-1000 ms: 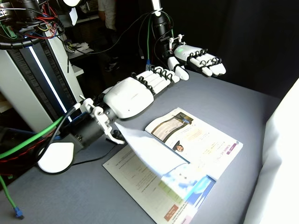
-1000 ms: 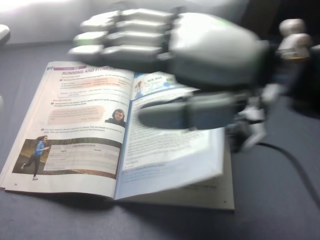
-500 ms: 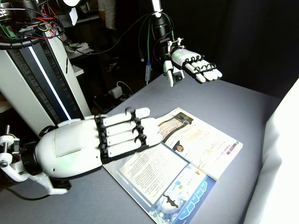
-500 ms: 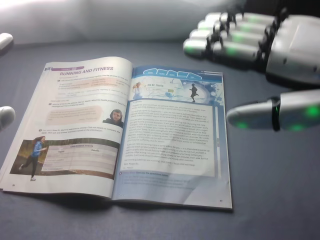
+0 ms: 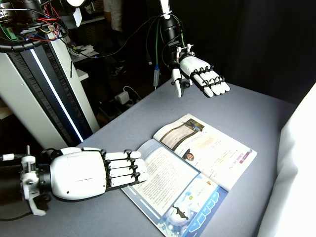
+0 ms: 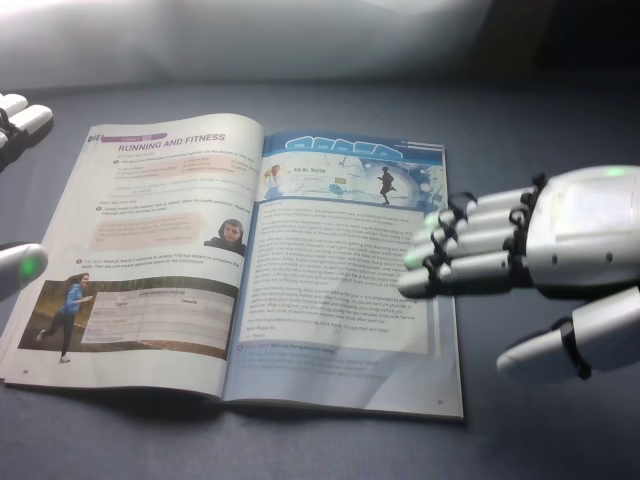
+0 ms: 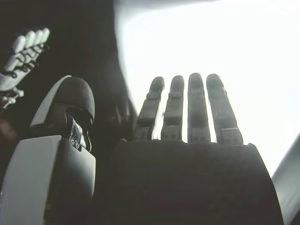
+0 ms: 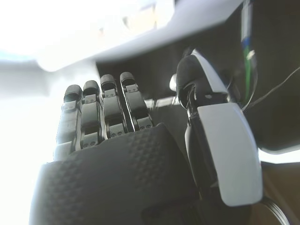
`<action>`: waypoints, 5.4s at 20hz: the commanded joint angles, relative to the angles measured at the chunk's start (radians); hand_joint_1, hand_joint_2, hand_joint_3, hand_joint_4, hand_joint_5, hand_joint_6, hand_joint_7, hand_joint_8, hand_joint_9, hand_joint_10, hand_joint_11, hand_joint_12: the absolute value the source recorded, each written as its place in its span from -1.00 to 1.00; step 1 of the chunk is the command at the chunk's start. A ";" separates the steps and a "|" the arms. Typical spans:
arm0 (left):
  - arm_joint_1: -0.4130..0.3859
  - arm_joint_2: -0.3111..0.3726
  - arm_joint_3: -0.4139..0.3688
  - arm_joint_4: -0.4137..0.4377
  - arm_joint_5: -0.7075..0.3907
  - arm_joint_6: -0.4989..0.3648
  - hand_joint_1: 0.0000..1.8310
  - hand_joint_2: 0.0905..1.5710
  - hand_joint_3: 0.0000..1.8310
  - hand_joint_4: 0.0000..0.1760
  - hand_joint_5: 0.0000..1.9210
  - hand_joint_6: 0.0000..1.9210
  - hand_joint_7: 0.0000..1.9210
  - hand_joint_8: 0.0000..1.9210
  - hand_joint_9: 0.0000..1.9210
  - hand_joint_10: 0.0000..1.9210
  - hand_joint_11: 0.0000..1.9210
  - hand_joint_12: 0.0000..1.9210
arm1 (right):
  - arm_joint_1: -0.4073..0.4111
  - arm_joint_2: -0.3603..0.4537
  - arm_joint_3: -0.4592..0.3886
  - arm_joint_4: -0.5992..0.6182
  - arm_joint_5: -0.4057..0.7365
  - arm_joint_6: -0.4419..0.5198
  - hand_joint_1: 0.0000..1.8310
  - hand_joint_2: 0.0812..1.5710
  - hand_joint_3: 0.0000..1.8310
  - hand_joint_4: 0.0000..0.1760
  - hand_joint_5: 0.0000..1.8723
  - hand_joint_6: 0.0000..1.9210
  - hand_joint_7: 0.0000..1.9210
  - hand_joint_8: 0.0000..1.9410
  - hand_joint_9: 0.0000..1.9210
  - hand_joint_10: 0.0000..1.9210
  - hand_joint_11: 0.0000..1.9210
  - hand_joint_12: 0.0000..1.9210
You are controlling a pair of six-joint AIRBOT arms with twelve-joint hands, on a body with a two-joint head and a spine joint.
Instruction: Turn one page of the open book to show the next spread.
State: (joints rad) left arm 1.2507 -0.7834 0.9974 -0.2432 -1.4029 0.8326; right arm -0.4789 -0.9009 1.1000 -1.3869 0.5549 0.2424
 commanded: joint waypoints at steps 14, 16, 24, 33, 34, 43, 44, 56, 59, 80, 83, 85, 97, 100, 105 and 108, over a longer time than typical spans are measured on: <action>-0.008 -0.002 0.009 -0.041 -0.148 -0.006 -0.99 0.78 -0.99 -1.00 -1.00 -1.00 -1.00 -1.00 -1.00 -1.00 -1.00 -1.00 | -0.012 -0.098 0.077 -0.221 -0.050 0.200 -1.00 0.62 -1.00 -1.00 -0.93 -1.00 -1.00 -1.00 -1.00 -1.00 -1.00 -1.00; -0.007 -0.001 0.008 -0.046 -0.156 -0.005 -0.99 0.77 -1.00 -1.00 -1.00 -1.00 -1.00 -1.00 -1.00 -1.00 -1.00 -1.00 | -0.015 -0.121 0.087 -0.244 -0.049 0.210 -1.00 0.62 -1.00 -1.00 -0.93 -1.00 -1.00 -1.00 -1.00 -1.00 -1.00 -1.00; -0.005 0.008 0.002 -0.053 -0.191 -0.001 -1.00 0.78 -1.00 -0.85 -1.00 -1.00 -1.00 -1.00 -1.00 -1.00 -1.00 -1.00 | -0.015 -0.202 0.153 -0.332 -0.020 0.273 -1.00 0.59 -1.00 -1.00 -0.98 -0.99 -1.00 -1.00 -1.00 -1.00 -1.00 -1.00; 0.002 0.015 -0.004 -0.068 -0.218 0.003 -1.00 0.76 -1.00 -0.67 -1.00 -1.00 -1.00 -1.00 -1.00 -1.00 -1.00 -1.00 | 0.039 -0.313 0.231 -0.195 -0.010 0.139 -1.00 0.63 -0.99 -1.00 -0.96 -0.98 -1.00 -1.00 -1.00 -1.00 -1.00 -1.00; 0.002 0.015 -0.005 -0.070 -0.222 0.004 -1.00 0.76 -1.00 -0.60 -1.00 -1.00 -1.00 -1.00 -1.00 -1.00 -1.00 -1.00 | 0.040 -0.330 0.239 -0.149 -0.009 0.095 -1.00 0.64 -0.99 -1.00 -0.95 -0.98 -1.00 -1.00 -1.00 -1.00 -1.00 -1.00; 0.008 0.021 -0.009 -0.087 -0.255 0.010 -1.00 0.71 -1.00 -0.76 -0.99 -1.00 -1.00 -1.00 -1.00 -1.00 -0.97 -0.98 | 0.115 -0.470 0.316 0.027 0.007 -0.115 -1.00 0.59 -1.00 -1.00 -0.91 -0.97 -1.00 -1.00 -1.00 -1.00 -1.00 -1.00; 0.008 0.021 -0.009 -0.088 -0.258 0.011 -1.00 0.70 -1.00 -0.54 -0.98 -1.00 -1.00 -1.00 -1.00 -1.00 -0.99 -0.99 | 0.124 -0.486 0.326 0.045 0.007 -0.134 -1.00 0.60 -1.00 -1.00 -0.91 -0.98 -1.00 -1.00 -1.00 -1.00 -1.00 -1.00; 0.007 0.026 -0.010 -0.084 -0.325 0.015 -1.00 0.70 -1.00 -0.40 -0.94 -0.98 -1.00 -1.00 -1.00 -1.00 -1.00 -1.00 | 0.181 -0.669 0.444 0.332 0.007 -0.417 -1.00 0.60 -1.00 -1.00 -1.00 -1.00 -1.00 -1.00 -1.00 -1.00 -1.00 -1.00; 0.005 0.028 -0.012 -0.081 -0.326 0.019 -1.00 0.68 -1.00 -0.47 -0.91 -0.98 -1.00 -1.00 -1.00 -1.00 -1.00 -1.00 | 0.205 -0.683 0.445 0.423 0.014 -0.509 -1.00 0.60 -1.00 -0.95 -1.00 -1.00 -1.00 -1.00 -1.00 -1.00 -1.00 -1.00; -0.005 0.015 -0.023 -0.058 -0.326 0.030 -1.00 0.69 -1.00 0.10 -1.00 -1.00 -1.00 -1.00 -1.00 -1.00 -1.00 -1.00 | 0.223 -0.315 0.254 0.875 0.132 -0.824 -1.00 0.65 -1.00 -1.00 -1.00 -1.00 -1.00 -1.00 -1.00 -1.00 -1.00 -1.00; -0.013 -0.003 -0.013 -0.058 -0.324 0.022 -1.00 0.68 -1.00 0.24 -1.00 -1.00 -1.00 -1.00 -1.00 -1.00 -1.00 -1.00 | 0.164 -0.213 0.176 0.917 0.208 -0.823 -1.00 0.63 -1.00 -1.00 -1.00 -1.00 -1.00 -1.00 -1.00 -1.00 -1.00 -1.00; -0.018 -0.013 -0.007 -0.054 -0.323 0.016 -1.00 0.69 -1.00 0.29 -1.00 -1.00 -1.00 -1.00 -1.00 -1.00 -1.00 -1.00 | 0.095 -0.163 0.142 0.975 0.283 -0.823 -1.00 0.61 -1.00 -1.00 -1.00 -1.00 -1.00 -1.00 -1.00 -1.00 -1.00 -1.00; -0.029 -0.060 0.013 -0.046 -0.323 -0.016 -0.88 0.79 -1.00 0.15 -1.00 -1.00 -1.00 -1.00 -1.00 -1.00 -1.00 -1.00 | -0.275 0.085 -0.047 1.268 0.691 -0.830 -1.00 0.81 -0.97 -1.00 -1.00 -1.00 -1.00 -1.00 -1.00 -1.00 -1.00 -1.00; -0.038 -0.091 0.028 -0.037 -0.323 -0.043 -0.83 0.80 -1.00 -0.07 -1.00 -1.00 -1.00 -1.00 -1.00 -1.00 -1.00 -1.00 | -0.345 0.086 -0.063 1.323 0.779 -0.830 -0.96 0.83 -0.98 -1.00 -1.00 -1.00 -1.00 -1.00 -1.00 -1.00 -1.00 -1.00; -0.047 -0.119 0.040 -0.034 -0.325 -0.094 -0.69 0.79 -1.00 0.28 -1.00 -1.00 -1.00 -1.00 -1.00 -1.00 -1.00 -1.00 | -0.437 0.088 -0.068 1.395 0.926 -0.764 -0.87 0.81 -1.00 -0.70 -1.00 -1.00 -1.00 -1.00 -1.00 -1.00 -1.00 -1.00; -0.048 -0.114 0.038 -0.036 -0.327 -0.128 -0.76 0.77 -1.00 0.83 -1.00 -1.00 -1.00 -1.00 -1.00 -1.00 -0.99 -0.99 | -0.444 0.089 -0.071 1.407 0.980 -0.748 -0.92 0.76 -1.00 -0.94 -1.00 -1.00 -1.00 -1.00 -1.00 -1.00 -1.00 -1.00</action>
State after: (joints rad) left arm 1.2129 -0.9012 1.0344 -0.2707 -1.6054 0.7097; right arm -0.9272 -0.8158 1.0309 -0.0071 1.3922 -0.5137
